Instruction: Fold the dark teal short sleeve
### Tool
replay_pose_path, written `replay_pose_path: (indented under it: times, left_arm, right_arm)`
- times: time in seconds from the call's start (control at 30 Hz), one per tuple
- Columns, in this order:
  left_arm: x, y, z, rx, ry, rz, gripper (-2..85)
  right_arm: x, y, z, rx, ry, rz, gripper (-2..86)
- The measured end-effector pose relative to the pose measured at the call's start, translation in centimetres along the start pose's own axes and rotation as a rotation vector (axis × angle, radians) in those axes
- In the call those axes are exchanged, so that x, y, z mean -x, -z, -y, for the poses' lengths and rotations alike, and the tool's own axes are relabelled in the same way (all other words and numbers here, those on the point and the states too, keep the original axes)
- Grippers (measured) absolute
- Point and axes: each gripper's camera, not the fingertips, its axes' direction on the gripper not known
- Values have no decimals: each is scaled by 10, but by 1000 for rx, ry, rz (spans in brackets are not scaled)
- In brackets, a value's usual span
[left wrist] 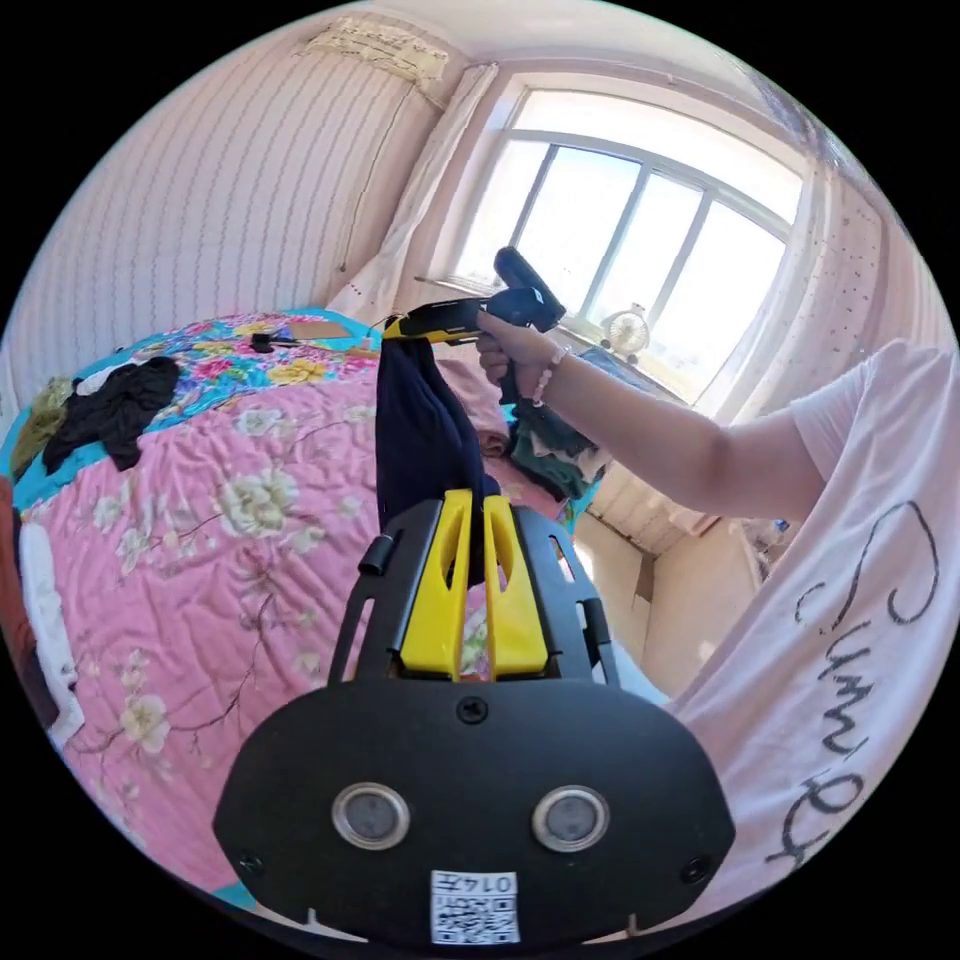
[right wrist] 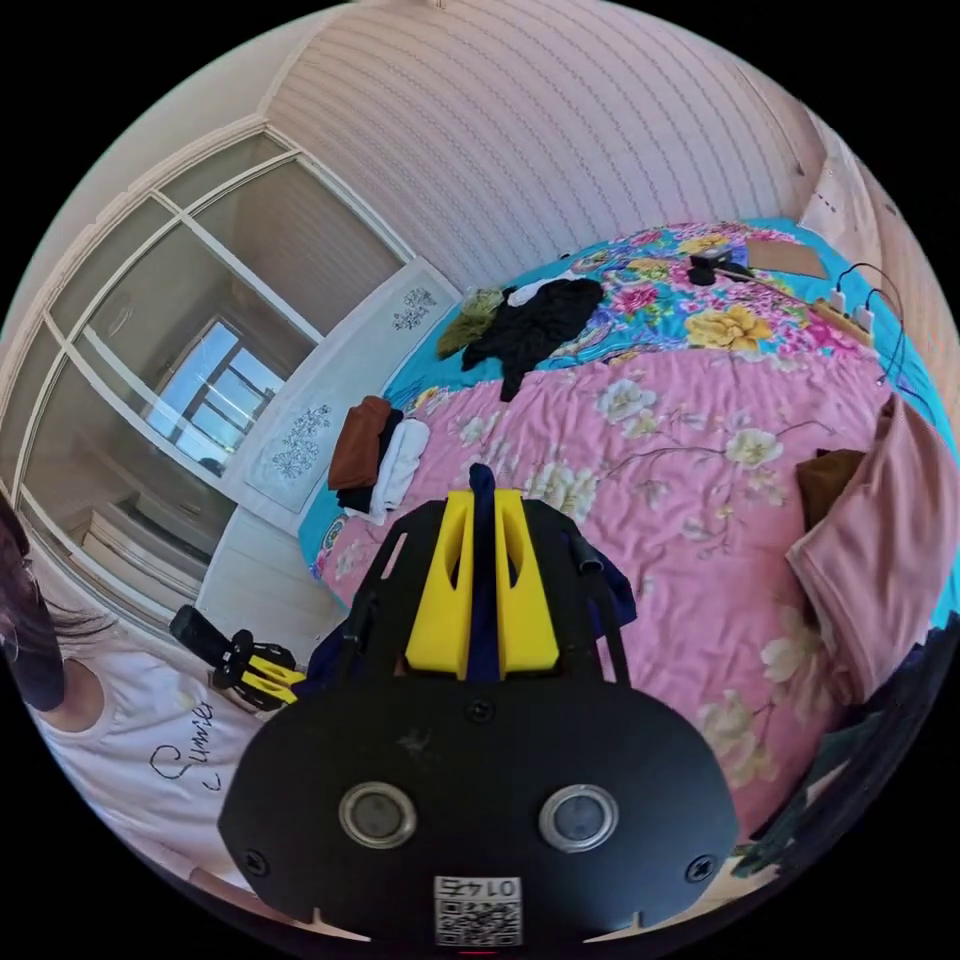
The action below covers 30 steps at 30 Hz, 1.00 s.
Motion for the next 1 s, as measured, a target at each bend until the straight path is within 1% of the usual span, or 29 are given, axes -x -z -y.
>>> replay_pose_path:
  times: [0.07,0.1,0.13,0.17,0.23,0.27,0.3,0.33,0.37,0.43,0.53,0.6,0.7,0.8,0.9,1.0]
  left_arm:
    - [-1,-31,34,-75,-55,-95,-5]
    - [-1,-53,57,-112,-72,-134,-2]
    - [2,-76,81,-144,-63,-154,3]
    - [6,-88,92,-163,-57,-158,6]
    - [23,-124,122,-206,-55,-129,27]
    - [38,-150,142,-176,-58,-64,43]
    - [57,-174,158,-124,-3,-1,57]
    - [74,-190,168,-58,1,34,60]
    - [82,-194,171,-30,19,58,61]
    - [101,-193,170,-1,34,102,61]
    - [120,-163,144,9,-34,146,58]
    - [125,-139,120,17,-72,172,56]
    - [133,-91,70,53,-58,211,56]
    - [142,-27,9,62,64,249,56]
    - [148,42,-55,71,212,354,56]
    - [159,109,-115,76,382,475,57]
  right_arm:
    - [-16,73,5,-23,-44,-162,29]
    - [-19,91,7,-29,-56,-210,30]
    - [-24,124,14,-35,-68,-322,34]
    - [-33,150,25,-22,-91,-440,38]
    - [-53,173,49,-6,-123,-555,50]
    - [-72,179,67,-15,-137,-600,71]
    - [-82,181,75,-28,-150,-632,81]
    - [-101,180,85,-33,-171,-674,107]
    - [-120,175,90,-5,-232,-711,127]
    - [-136,170,85,-26,-264,-712,142]
    - [-146,164,62,-84,-285,-651,145]
    - [-146,157,45,-86,-285,-626,145]
    - [-128,140,14,-98,-235,-597,141]
    - [-101,105,-18,-61,-184,-526,138]
    - [-73,50,-47,55,-134,-481,135]
    - [-48,-21,-68,214,-106,-409,132]
